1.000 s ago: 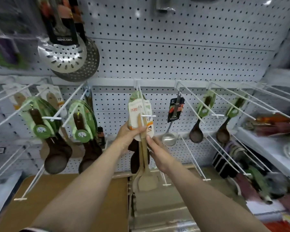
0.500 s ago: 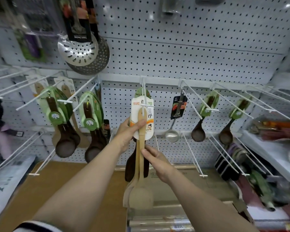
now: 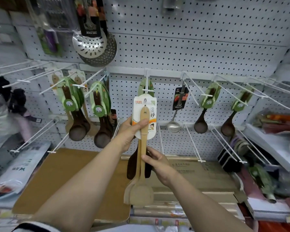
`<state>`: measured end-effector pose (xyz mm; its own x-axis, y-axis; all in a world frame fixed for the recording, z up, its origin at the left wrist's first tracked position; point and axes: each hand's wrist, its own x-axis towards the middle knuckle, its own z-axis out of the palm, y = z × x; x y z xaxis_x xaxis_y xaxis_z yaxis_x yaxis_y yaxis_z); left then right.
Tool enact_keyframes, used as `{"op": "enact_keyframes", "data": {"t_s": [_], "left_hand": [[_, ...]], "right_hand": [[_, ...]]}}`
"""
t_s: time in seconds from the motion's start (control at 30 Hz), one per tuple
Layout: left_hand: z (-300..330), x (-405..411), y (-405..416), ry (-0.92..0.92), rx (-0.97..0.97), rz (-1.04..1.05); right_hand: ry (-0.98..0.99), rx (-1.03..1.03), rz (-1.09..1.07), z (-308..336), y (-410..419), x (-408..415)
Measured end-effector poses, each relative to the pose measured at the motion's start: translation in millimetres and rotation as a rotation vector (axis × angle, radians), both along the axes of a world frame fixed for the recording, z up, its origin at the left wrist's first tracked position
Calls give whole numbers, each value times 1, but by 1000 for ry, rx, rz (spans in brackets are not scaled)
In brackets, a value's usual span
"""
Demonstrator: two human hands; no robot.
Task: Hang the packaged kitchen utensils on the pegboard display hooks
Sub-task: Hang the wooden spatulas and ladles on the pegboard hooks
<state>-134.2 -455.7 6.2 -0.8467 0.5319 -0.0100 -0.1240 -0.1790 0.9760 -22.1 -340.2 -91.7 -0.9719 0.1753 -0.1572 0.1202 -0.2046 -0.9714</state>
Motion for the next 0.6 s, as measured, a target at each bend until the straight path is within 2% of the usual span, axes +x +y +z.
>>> {"op": "enact_keyframes", "data": {"t_s": [0.3,0.6], "left_hand": [[-1,50,-40,41,-23,10],[-18,94,-121,-89,-14,262]], "right_hand": [[-23,-82,47,-7,-40,42],[-67,-150,219,-19,-112,87]]}}
